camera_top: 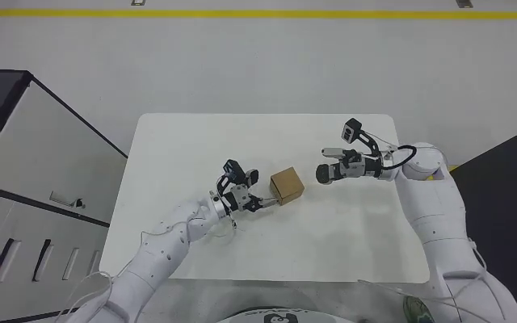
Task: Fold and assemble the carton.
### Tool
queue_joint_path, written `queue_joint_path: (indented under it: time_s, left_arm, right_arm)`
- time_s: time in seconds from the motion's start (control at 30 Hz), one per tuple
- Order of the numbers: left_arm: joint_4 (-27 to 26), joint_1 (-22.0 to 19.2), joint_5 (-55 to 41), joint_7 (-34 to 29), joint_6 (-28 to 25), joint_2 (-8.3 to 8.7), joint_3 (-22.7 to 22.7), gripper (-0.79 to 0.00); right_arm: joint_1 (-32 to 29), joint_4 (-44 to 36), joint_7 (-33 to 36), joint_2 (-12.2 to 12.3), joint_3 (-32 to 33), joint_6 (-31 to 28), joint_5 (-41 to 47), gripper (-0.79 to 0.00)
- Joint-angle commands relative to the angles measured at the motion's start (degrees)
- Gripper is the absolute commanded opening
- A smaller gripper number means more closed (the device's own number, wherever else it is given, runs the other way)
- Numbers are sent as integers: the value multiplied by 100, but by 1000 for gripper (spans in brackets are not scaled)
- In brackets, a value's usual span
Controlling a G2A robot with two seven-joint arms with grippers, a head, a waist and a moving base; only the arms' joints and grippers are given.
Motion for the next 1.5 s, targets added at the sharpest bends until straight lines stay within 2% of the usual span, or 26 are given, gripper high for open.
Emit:
queue_joint_path:
  time_s: [0.0, 0.1, 0.23, 0.47, 0.57, 0.87, 1.2, 1.47]
  left_arm:
    - [-219, 46, 546, 241, 291, -14, 95, 0]
    - [-165, 16, 1214, 525, 744, -23, 192, 0]
    - [30, -55, 1374, 1000, 1002, -88, 317, 0]
    - [33, -50, 1390, 979, 1021, -88, 321, 0]
    - [14, -51, 1408, 939, 1033, -100, 344, 0]
    - [610, -310, 1496, 1346, 878, -208, 544, 0]
    - [1323, -635, 1478, 2008, 803, -413, 852, 0]
    - [1679, -812, 1535, 2311, 776, -580, 1109, 0]
  right_arm:
    - [-47, -16, -33, 19, 20, -20, 50, 0]
    - [-87, 49, 18, 57, 104, -62, 170, 0]
    - [-140, 114, 60, 94, 179, -115, 369, 0]
    - [-144, 115, 74, 97, 183, -120, 387, 0]
    - [-263, 30, -124, 108, 186, -121, 449, 0]
    - [-399, -4, -69, 195, 287, -163, 627, 0]
    - [-425, -27, -104, 253, 227, -157, 698, 0]
    - [-448, -64, -160, 291, 161, -154, 751, 0]
